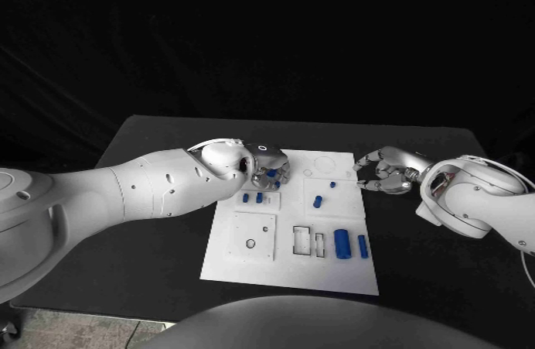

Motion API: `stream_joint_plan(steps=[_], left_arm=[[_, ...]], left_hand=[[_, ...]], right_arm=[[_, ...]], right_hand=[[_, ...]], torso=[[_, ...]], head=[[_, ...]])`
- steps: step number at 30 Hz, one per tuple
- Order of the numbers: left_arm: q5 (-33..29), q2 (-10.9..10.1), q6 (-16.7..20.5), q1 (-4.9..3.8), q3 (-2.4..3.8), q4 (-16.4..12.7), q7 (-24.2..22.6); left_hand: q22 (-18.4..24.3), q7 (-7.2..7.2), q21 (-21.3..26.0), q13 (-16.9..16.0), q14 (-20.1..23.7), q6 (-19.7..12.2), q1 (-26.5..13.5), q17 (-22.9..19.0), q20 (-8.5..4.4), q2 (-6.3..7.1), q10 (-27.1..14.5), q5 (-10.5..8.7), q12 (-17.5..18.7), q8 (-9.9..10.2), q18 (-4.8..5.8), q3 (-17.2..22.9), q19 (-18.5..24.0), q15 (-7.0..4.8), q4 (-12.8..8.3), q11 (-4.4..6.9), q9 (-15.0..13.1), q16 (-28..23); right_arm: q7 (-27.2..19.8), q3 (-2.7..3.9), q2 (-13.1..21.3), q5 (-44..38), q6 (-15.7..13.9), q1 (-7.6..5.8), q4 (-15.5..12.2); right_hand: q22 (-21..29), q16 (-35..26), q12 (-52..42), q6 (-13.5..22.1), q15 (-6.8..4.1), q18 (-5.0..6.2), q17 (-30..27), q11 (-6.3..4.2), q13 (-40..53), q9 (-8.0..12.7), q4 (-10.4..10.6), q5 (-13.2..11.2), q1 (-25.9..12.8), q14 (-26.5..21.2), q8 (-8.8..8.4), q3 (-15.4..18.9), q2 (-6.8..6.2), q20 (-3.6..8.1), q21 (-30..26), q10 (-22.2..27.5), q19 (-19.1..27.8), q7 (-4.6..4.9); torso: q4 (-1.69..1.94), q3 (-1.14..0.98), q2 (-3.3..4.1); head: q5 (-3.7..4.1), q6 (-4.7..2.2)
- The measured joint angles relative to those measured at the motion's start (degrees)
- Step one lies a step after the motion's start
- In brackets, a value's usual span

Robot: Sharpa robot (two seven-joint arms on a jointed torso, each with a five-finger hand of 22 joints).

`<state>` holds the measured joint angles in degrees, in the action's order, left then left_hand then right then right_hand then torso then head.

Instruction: Assemble the parts on the task board

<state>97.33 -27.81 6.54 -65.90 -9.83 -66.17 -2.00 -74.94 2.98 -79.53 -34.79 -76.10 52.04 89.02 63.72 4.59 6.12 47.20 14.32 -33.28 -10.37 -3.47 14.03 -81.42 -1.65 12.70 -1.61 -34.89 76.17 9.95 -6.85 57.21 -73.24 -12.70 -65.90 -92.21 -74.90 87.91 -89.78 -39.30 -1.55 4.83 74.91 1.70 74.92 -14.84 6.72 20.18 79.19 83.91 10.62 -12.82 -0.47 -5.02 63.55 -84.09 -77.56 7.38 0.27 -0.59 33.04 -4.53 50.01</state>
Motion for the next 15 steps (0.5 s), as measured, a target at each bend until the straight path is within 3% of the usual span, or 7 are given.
stream_joint_plan(steps=[4,15], left_arm=[[-0.1,0.1,0.2,0.17,0.01,0.2,-0.2],[-0.2,-0.1,1.0,0.24,0.06,0.3,-0.6]], left_hand=[[0.0,0.55,-0.6,0.9,-0.3,1.8,0.3,-0.1,-0.09,-0.31,2.0,0.34,0.0,-0.6,0.36,0.9,-0.5,-0.32,-0.6,0.53,0.3,0.0],[0.0,1.41,-1.7,5.8,-0.3,5.2,0.3,-1.3,-0.30,-0.30,7.9,0.44,3.9,-0.9,0.36,2.4,-1.1,-0.34,-1.5,0.46,1.8,0.0]], right_arm=[[0.0,0.00,0.0,0.0,0.0,0.00,0.0],[0.1,0.00,0.1,0.0,0.1,0.00,0.0]], right_hand=[[0.0,0.0,0.0,0.0,0.00,0.00,0.0,0.00,0.0,0.0,0.0,0.0,0.0,0.0,0.00,0.0,0.00,0.00,0.0,0.0,0.0,0.00],[0.0,0.0,0.0,0.0,0.00,0.00,0.0,0.00,0.0,0.0,0.0,0.0,0.0,0.0,0.00,0.0,0.00,0.00,0.0,0.0,0.0,0.00]], torso=[[0.00,-0.01,0.00],[0.02,0.00,0.00]], head=[[0.10,0.00],[0.22,0.00]])
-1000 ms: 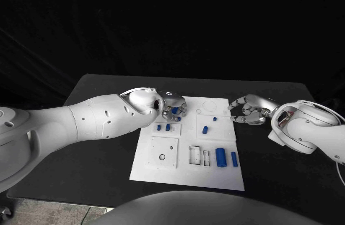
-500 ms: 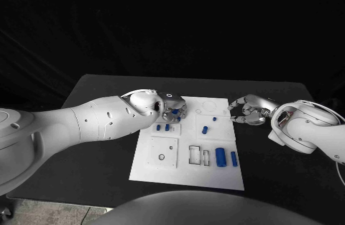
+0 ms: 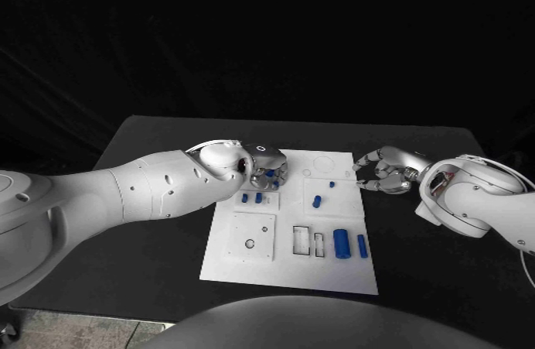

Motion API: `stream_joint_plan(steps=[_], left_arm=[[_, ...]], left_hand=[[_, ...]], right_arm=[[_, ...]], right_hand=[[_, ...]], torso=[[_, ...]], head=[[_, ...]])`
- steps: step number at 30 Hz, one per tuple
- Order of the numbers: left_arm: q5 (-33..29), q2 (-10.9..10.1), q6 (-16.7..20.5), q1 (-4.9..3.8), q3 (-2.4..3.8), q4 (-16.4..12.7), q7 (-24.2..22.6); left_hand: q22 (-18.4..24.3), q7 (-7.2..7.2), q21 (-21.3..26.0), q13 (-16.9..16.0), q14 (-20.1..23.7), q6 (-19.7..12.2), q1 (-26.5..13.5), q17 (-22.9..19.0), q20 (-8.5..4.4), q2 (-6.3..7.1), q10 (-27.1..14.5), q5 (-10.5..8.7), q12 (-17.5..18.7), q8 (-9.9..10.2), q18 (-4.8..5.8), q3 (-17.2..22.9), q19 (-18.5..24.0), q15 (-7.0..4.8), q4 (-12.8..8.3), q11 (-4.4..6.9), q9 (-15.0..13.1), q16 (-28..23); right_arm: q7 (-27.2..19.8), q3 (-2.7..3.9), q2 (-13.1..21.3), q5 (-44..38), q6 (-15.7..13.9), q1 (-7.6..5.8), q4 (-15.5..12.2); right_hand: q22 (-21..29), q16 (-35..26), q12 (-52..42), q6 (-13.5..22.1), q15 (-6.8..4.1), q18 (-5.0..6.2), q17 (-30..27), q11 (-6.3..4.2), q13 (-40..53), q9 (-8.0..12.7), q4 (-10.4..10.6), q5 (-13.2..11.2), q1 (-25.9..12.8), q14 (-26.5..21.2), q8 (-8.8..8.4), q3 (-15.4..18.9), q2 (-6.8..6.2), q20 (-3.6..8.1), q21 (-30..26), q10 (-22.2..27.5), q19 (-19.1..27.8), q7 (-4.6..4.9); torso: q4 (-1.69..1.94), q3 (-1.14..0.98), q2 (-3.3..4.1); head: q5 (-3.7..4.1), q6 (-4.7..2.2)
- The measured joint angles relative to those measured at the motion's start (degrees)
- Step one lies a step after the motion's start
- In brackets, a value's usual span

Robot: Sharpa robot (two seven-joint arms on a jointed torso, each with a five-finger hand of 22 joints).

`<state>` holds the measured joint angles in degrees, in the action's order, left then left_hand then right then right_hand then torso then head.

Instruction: Assemble the parts on the task board

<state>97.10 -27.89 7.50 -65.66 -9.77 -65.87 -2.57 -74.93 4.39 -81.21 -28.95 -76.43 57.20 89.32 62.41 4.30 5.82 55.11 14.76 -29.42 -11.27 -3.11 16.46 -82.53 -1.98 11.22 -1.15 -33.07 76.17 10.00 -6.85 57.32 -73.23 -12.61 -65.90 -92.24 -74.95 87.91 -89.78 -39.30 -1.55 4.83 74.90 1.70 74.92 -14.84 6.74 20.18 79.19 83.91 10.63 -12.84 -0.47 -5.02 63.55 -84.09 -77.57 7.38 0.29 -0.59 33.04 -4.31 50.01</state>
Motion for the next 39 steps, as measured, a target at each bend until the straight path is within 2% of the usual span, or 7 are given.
stream_joint_plan(steps=[5,11,14,19,23,27,39], left_arm=[[0.0,-0.6,0.8,0.09,0.18,-0.5,-0.2],[-0.1,-2.2,2.0,-0.18,1.22,-2.6,-0.3],[-0.2,-3.4,2.1,-1.01,1.83,-4.1,-0.2],[-0.4,-5.6,1.2,-2.85,2.34,-6.4,-0.1],[-0.5,-7.1,-0.3,-3.43,2.39,-7.4,0.1],[-0.5,-7.6,-1.8,-3.51,2.03,-7.8,0.4],[-0.6,-9.4,-3.0,-2.30,1.63,-8.7,1.5]], left_hand=[[0.0,0.19,-0.5,1.9,-0.3,1.4,0.3,-0.2,0.00,0.31,2.1,0.15,1.6,-0.4,0.01,0.6,-0.4,-0.27,-0.6,0.02,0.5,0.0],[0.0,0.31,-0.7,3.5,-0.3,1.5,0.3,-0.9,0.00,0.31,2.9,0.15,3.3,-0.3,0.00,1.0,-0.4,-0.27,-1.0,-0.16,1.2,0.0],[0.0,0.42,-0.7,4.4,-0.3,1.6,0.0,-1.6,0.00,0.63,3.2,0.16,4.5,0.2,0.00,1.0,-0.4,-0.27,-1.0,-0.16,1.6,-0.1],[0.0,0.42,-0.2,5.8,-0.3,1.6,-0.2,-1.8,0.02,0.86,3.2,0.16,6.1,0.9,0.00,1.5,-0.4,-0.27,-1.1,-0.19,2.3,-0.5],[0.0,0.43,-0.9,6.2,-0.5,1.6,-0.3,-0.8,0.10,0.92,3.3,-0.13,6.3,1.1,0.00,1.5,-0.9,-0.06,-1.1,-0.18,2.4,0.0],[0.0,0.42,-0.9,6.3,-0.5,1.6,-0.3,-0.8,0.10,0.92,3.3,-0.13,6.6,1.1,0.00,1.5,-0.9,-0.06,-1.1,-0.18,2.6,0.0],[0.0,0.42,-0.9,6.6,-0.5,1.6,-0.3,-1.1,0.10,0.92,4.0,-0.36,6.6,1.1,0.00,1.6,-0.9,-0.05,-1.3,-0.29,2.7,0.0]], right_arm=[[0.0,0.00,0.0,0.0,0.0,0.00,0.0],[0.0,0.00,-0.1,0.0,0.0,0.00,0.1],[0.0,0.00,-0.2,0.0,0.0,0.00,0.2],[0.0,0.00,-0.2,0.0,0.0,0.00,0.3],[0.0,0.00,-0.3,0.1,0.1,0.00,0.4],[0.0,0.00,-0.3,0.2,0.1,0.01,0.5],[0.0,0.00,-0.1,0.3,0.2,0.08,0.5]], right_hand=[[0.0,0.0,0.0,0.0,0.00,0.00,0.0,0.00,0.0,0.0,0.0,0.0,0.0,0.0,0.00,0.0,0.00,0.00,0.0,0.0,0.0,0.00],[0.0,0.0,0.0,0.0,0.00,0.00,0.0,0.00,0.0,0.1,-0.2,0.0,0.0,0.0,0.00,-0.2,0.00,0.00,0.0,0.0,0.0,0.00],[0.0,0.0,0.0,0.0,0.00,0.00,0.0,0.00,0.0,0.1,-0.2,0.0,0.0,0.0,0.00,-0.2,0.00,0.00,0.0,0.0,0.0,0.00],[0.0,0.0,0.0,0.0,0.00,0.00,0.0,0.00,0.0,0.1,-0.2,0.0,0.0,0.0,0.00,-0.2,0.00,0.00,0.0,0.0,0.0,0.00],[0.0,0.0,0.0,0.0,0.00,0.00,0.0,0.00,0.0,0.1,-0.2,0.0,0.0,0.0,0.00,-0.2,0.00,0.00,0.0,0.0,0.0,0.00],[0.0,0.0,0.0,-0.2,0.00,0.00,0.0,0.21,0.0,0.1,-0.2,0.0,0.0,0.0,0.00,-0.2,0.00,0.00,0.0,0.2,0.0,0.21],[0.0,0.0,0.0,-0.2,0.00,0.00,0.0,0.21,0.0,0.0,-0.2,0.0,0.0,0.0,0.00,-0.2,0.00,0.00,-0.2,0.2,0.0,0.21]], torso=[[0.01,0.02,0.00],[0.04,-0.01,-0.05],[0.04,-0.04,-0.09],[0.04,-0.09,-0.15],[0.08,-0.12,-0.20],[0.17,-0.10,-0.19],[0.17,-0.04,-0.10]], head=[[0.01,0.00],[0.04,0.00],[0.04,0.00],[0.01,0.00],[0.01,0.00],[0.18,0.00],[0.07,-0.01]])
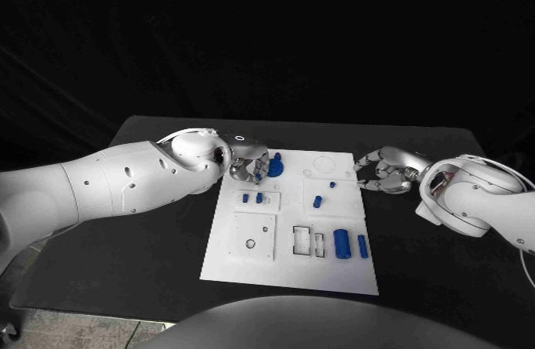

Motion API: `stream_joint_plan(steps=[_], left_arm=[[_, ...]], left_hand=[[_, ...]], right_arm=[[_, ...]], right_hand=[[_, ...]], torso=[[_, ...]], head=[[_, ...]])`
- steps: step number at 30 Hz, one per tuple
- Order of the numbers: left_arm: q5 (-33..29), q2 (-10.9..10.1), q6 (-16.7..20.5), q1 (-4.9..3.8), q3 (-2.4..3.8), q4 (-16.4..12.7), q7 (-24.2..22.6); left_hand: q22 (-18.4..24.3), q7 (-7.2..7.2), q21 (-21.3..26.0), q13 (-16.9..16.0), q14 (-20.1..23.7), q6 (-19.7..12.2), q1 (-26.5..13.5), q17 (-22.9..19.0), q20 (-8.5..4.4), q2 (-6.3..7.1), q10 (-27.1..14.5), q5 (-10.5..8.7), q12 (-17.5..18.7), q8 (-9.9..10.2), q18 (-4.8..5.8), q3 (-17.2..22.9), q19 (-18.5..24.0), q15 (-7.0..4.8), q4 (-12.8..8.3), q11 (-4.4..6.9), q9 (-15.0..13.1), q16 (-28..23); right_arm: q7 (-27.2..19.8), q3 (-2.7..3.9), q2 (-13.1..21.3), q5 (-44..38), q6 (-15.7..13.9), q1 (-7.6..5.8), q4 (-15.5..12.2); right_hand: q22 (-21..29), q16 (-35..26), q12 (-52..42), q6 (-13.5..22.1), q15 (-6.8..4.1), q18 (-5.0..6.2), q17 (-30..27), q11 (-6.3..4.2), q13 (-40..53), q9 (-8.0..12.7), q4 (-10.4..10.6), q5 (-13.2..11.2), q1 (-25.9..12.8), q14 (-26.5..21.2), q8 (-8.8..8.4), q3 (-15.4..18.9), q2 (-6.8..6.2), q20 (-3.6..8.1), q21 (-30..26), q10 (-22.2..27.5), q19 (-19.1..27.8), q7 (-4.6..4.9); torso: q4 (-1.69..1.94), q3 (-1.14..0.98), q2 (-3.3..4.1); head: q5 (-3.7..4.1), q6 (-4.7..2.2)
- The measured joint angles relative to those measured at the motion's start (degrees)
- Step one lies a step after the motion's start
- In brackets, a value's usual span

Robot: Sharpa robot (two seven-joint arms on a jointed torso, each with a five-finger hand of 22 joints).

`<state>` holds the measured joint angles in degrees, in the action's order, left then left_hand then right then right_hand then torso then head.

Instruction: Assemble the parts on the task board

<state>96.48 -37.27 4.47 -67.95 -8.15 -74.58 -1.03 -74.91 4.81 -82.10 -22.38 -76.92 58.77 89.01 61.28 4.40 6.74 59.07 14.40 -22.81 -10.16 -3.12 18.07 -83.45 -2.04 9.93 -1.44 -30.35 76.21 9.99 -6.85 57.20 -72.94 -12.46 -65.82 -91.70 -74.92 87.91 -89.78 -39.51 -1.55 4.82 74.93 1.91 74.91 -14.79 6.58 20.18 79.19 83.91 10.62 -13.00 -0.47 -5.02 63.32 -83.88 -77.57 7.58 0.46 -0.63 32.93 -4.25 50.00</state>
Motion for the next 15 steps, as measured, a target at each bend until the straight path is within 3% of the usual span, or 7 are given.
stream_joint_plan(steps=[15], left_arm=[[0.2,-0.1,1.9,1.36,-0.05,0.1,1.5]], left_hand=[[0.0,-0.01,0.0,0.1,0.0,0.0,-0.3,-0.4,0.00,0.29,0.6,-0.11,0.0,0.0,0.00,0.0,0.0,0.00,0.0,0.17,0.0,0.0]], right_arm=[[0.0,0.00,0.1,0.1,0.1,0.01,-0.1]], right_hand=[[0.0,0.0,0.0,0.0,0.00,0.00,0.0,0.00,0.0,0.1,0.0,0.0,0.0,0.0,0.00,0.0,0.00,0.00,0.0,0.0,0.0,0.00]], torso=[[-0.07,-0.03,0.02]], head=[[-0.23,0.00]])
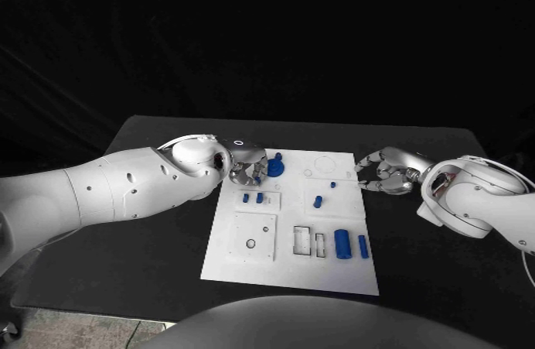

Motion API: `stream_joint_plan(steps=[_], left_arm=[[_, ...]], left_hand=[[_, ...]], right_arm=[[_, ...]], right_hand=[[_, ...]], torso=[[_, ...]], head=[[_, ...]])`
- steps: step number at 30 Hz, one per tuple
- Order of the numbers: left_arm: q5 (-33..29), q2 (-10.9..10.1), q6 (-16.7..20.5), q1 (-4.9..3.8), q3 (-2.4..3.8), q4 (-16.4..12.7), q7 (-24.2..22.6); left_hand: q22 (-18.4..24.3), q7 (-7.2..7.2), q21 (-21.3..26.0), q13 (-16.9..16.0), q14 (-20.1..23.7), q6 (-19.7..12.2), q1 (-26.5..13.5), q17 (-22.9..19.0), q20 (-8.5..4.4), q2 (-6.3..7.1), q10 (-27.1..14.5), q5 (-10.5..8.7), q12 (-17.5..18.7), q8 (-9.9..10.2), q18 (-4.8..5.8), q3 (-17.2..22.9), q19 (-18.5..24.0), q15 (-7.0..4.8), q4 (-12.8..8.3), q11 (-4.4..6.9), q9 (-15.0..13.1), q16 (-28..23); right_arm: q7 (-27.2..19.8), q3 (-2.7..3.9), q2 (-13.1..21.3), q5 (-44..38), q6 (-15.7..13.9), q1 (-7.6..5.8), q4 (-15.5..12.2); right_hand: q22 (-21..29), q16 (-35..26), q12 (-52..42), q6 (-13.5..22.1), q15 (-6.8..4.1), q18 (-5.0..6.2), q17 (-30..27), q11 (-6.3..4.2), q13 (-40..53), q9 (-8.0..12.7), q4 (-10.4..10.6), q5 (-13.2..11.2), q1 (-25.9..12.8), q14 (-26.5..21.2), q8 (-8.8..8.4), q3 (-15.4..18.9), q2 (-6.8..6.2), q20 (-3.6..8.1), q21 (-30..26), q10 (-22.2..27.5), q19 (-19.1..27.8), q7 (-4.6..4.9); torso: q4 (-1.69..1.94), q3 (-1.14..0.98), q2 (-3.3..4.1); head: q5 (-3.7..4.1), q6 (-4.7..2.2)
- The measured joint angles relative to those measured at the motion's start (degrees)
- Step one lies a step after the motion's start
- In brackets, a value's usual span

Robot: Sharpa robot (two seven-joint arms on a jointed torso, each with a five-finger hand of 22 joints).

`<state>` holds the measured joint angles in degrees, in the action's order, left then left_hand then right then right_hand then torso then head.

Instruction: Assemble the parts on the task board

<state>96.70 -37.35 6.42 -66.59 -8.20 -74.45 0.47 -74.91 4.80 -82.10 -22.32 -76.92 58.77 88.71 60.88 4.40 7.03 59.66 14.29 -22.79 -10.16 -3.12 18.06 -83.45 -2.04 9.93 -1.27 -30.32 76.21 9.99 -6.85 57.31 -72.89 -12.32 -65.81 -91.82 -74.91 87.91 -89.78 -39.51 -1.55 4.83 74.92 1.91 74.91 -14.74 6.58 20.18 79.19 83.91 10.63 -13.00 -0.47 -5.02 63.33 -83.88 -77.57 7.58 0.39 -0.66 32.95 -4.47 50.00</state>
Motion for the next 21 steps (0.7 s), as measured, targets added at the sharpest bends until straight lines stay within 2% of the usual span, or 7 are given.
stream_joint_plan(steps=[21], left_arm=[[0.2,0.2,0.8,0.37,0.00,0.6,0.8]], left_hand=[[0.0,-0.21,0.0,0.0,0.0,0.2,0.2,-0.4,0.00,0.24,0.2,0.00,0.0,0.0,-0.01,0.2,0.0,0.00,-0.2,-0.19,0.1,0.0]], right_arm=[[0.0,0.00,0.1,0.0,0.2,0.03,0.0]], right_hand=[[0.0,-0.2,0.0,0.0,0.00,0.00,0.0,0.00,0.0,0.0,-0.1,0.0,0.0,0.0,0.00,-0.1,0.00,0.00,0.0,0.0,0.0,0.00]], torso=[[-0.05,-0.04,-0.08]], head=[[0.08,0.00]])
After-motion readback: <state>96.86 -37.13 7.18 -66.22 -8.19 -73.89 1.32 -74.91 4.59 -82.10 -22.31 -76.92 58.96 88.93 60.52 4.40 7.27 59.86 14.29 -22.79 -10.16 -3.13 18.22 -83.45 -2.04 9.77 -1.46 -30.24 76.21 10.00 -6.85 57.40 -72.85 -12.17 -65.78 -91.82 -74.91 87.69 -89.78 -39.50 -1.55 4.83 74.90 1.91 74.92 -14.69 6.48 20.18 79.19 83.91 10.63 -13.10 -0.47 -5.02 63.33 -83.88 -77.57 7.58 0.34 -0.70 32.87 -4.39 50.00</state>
